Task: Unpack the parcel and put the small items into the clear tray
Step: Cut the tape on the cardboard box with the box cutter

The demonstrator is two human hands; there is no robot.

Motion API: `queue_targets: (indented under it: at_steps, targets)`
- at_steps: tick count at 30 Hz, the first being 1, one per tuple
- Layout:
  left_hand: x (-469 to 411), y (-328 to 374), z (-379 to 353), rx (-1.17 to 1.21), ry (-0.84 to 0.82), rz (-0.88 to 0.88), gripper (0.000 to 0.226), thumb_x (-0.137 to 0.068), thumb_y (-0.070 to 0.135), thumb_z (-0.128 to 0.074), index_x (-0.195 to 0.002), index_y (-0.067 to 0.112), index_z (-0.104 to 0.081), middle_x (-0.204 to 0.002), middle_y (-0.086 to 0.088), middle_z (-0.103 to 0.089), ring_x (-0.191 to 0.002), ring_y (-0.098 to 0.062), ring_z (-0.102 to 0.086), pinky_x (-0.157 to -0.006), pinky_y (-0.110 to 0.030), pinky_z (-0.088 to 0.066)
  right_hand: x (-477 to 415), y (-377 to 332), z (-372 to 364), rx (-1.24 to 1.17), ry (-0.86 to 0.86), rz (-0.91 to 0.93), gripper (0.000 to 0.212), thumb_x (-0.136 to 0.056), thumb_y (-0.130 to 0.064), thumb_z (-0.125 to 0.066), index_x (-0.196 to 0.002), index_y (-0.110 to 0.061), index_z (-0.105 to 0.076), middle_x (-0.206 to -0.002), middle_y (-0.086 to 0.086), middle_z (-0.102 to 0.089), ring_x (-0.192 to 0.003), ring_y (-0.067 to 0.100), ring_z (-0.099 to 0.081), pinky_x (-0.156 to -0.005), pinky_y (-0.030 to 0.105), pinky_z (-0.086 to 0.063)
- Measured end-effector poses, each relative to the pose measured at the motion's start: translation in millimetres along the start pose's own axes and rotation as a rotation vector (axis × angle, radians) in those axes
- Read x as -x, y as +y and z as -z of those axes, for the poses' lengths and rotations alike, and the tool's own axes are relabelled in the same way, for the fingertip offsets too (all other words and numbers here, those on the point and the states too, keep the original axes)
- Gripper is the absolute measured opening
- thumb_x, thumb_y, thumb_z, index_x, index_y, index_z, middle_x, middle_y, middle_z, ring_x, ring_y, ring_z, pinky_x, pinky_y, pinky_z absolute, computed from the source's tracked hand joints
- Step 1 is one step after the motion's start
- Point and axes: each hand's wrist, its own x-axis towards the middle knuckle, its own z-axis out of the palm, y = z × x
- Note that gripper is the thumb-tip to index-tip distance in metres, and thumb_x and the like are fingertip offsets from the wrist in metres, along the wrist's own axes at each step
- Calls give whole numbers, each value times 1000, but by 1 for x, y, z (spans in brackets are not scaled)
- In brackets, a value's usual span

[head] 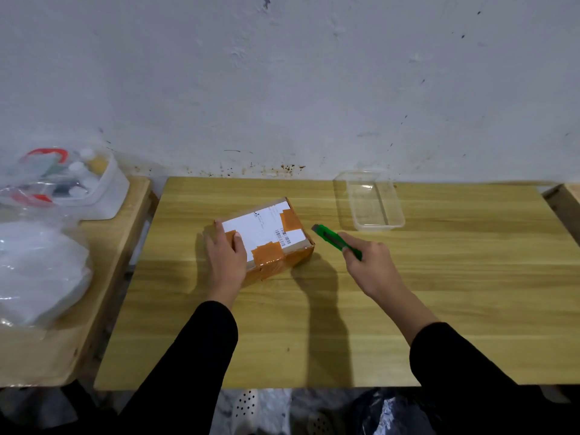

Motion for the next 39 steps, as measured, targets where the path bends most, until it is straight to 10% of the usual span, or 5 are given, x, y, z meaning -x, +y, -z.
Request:
queue_targets:
  at_steps: [7,14,20,39]
  targets:
    - [-42,0,9,-497,-231,-486,56,-99,38,-34,-149,19,-15,-159,-8,-7,-147,-24,-2,-119,-39,-5,-18,-9,-6,-141,27,-49,37,-93,-9,-47,-128,-14,-55,-69,5,-58,-44,10,-38,-36,10,-30]
    - [-51,2,4,-801,-163,-494,54,-99,48,-18,-149,33,-7,-145,-12,-35,-128,-29,-36,-104,-39,-31,-29,-12,-12,-208,54,-102,37,-94,-9,-46,-130,-13,-52,-60,-4,-50,-43,10,-36,-34,11,-28]
    - [-12,23,-10,-462,-215,-67,67,-94,58,-26,-149,30,-3,-145,-22,-30,-131,-38,-32,-102,-45,-33,-29,-18,-8,-198,87,-71,36,-94,-9,-44,-129,-13,-53,-69,9,-57,-44,13,-38,-37,19,-32]
    - [12,8,-40,-12,-243,-36,66,-94,52,-34,-147,38,3,-143,-20,-31,-130,-36,-34,-102,-47,-37,-48,-20,-14,-44,-40,-55,33,-92,-6,-40,-120,-7,-59,-91,25,-65,-54,21,-46,-46,29,-37]
